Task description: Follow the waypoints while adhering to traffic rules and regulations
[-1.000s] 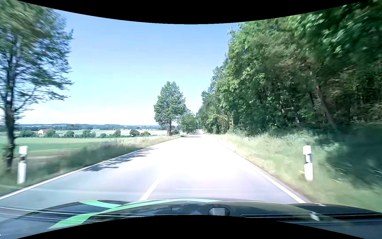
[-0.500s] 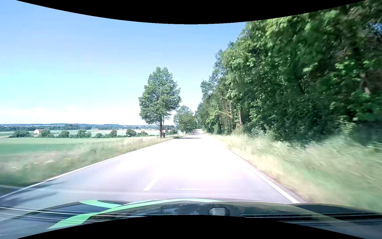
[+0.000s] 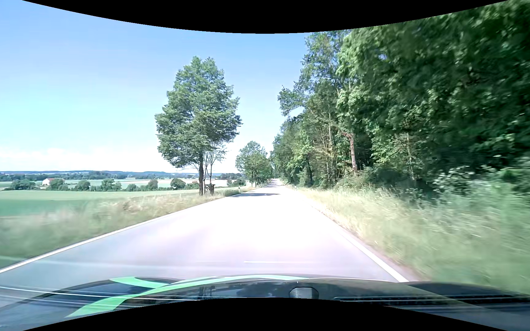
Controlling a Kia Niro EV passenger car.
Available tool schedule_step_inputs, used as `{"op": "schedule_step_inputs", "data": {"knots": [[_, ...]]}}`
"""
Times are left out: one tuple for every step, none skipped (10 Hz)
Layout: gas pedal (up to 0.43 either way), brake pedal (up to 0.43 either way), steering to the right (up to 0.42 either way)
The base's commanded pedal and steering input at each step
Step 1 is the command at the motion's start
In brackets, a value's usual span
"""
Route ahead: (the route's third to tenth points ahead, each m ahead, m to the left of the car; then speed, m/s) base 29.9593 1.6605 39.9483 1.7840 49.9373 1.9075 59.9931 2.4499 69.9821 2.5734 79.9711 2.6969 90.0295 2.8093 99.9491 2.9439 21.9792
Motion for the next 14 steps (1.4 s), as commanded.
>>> {"op": "schedule_step_inputs", "data": {"knots": [[0.13,0.0,0.0],[0.13,0.0,0.0],[0.13,0.0,0.0],[0.13,0.0,0.0],[0.138,0.0,0.0],[0.15,0.0,0.0],[0.169,0.0,0.0],[0.177,0.0,0.0],[0.177,0.0,-0.001],[0.177,0.0,-0.001],[0.177,0.0,-0.001],[0.169,0.0,-0.001],[0.169,0.0,-0.002],[0.157,0.0,-0.003]]}}
